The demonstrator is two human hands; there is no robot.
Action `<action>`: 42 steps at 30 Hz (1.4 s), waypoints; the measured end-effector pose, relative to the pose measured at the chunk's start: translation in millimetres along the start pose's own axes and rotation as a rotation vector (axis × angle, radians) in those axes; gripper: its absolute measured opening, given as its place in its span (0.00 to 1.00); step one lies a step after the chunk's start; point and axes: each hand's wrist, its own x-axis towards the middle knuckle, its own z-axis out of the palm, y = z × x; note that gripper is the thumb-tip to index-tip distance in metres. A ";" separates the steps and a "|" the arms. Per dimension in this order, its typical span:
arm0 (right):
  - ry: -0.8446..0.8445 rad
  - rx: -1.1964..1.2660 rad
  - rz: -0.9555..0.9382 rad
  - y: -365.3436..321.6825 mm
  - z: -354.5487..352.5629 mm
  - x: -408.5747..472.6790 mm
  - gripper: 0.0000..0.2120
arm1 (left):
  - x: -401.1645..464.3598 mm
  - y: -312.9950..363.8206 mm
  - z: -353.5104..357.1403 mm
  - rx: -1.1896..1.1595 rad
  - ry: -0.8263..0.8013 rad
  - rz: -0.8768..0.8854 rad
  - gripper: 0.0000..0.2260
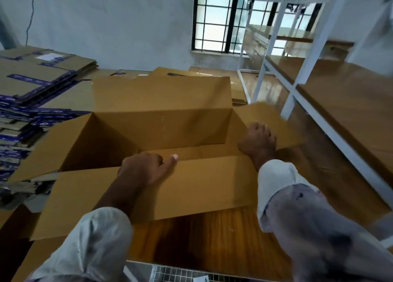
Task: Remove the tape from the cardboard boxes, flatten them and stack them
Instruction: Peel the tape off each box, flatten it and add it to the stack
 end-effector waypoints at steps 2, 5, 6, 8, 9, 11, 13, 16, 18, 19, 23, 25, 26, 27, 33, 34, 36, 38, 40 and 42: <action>-0.131 0.108 -0.009 10.4 -0.6 8.1 0.23 | 1.1 -1.6 2.0 0.005 0.002 0.002 0.40; -0.125 0.131 -0.054 11.6 -3.6 17.7 0.09 | 1.9 -0.5 0.2 0.050 -0.015 -0.005 0.40; -0.115 0.125 -0.047 10.7 -3.8 20.0 0.09 | 1.8 -0.1 -0.7 0.071 -0.018 -0.012 0.40; -0.101 0.114 -0.040 8.9 -2.6 21.8 0.08 | 0.9 1.5 -1.9 0.093 -0.026 -0.026 0.39; -0.096 0.104 -0.043 8.5 -2.3 21.7 0.06 | 0.8 2.1 -1.9 0.096 -0.033 -0.033 0.39; -0.079 0.090 -0.052 9.0 -1.8 20.9 0.05 | 0.7 4.4 -4.2 0.096 -0.052 -0.051 0.37; -0.048 0.125 -0.039 11.2 1.4 18.9 0.04 | 0.0 6.4 -5.8 0.104 -0.059 -0.058 0.38; 0.023 0.213 -0.005 11.1 3.6 13.0 0.04 | -5.0 7.1 -6.5 0.114 -0.038 -0.059 0.36; 0.120 0.225 -0.022 4.6 -1.8 5.8 0.08 | -9.4 8.7 -7.6 0.088 -0.047 -0.060 0.35; 0.151 0.227 -0.051 -3.2 -6.2 -1.9 0.10 | -10.3 9.3 -8.7 0.068 -0.071 -0.064 0.36; -0.107 0.306 -0.311 -67.5 -17.4 -74.3 0.12 | -11.7 7.3 -16.4 -0.070 -0.122 -0.050 0.32; -0.251 0.311 -0.442 -105.1 -14.9 -126.9 0.12 | -16.2 2.1 -21.4 -0.204 -0.084 0.015 0.24; -0.260 0.292 -0.505 -119.6 -11.6 -150.3 0.12 | -20.1 -1.6 -26.4 -0.278 -0.072 0.048 0.20; -0.234 0.263 -0.557 -130.9 -9.9 -170.5 0.14 | -24.0 -9.8 -31.0 -0.331 -0.072 0.069 0.17; -0.217 0.219 -0.549 -147.5 -21.0 -209.1 0.22 | -71.0 -118.0 -61.3 -0.288 -0.144 -0.071 0.09; -0.218 0.217 -0.523 -148.8 -24.7 -211.4 0.22 | -80.4 -133.7 -65.8 -0.303 -0.159 -0.057 0.08; -0.206 0.223 -0.485 -152.0 -32.5 -216.2 0.22 | -93.4 -155.7 -74.4 -0.224 -0.226 -0.005 0.10; -0.182 0.245 -0.443 -156.1 -37.1 -222.3 0.22 | -96.7 -172.3 -78.3 0.046 -0.282 0.049 0.22; -0.158 0.278 -0.417 -158.0 -39.7 -232.3 0.21 | -99.8 -181.9 -75.4 0.225 -0.314 0.097 0.30; -0.147 0.291 -0.402 -153.0 -41.3 -246.5 0.21 | -101.5 -185.3 -72.3 0.254 -0.302 0.150 0.32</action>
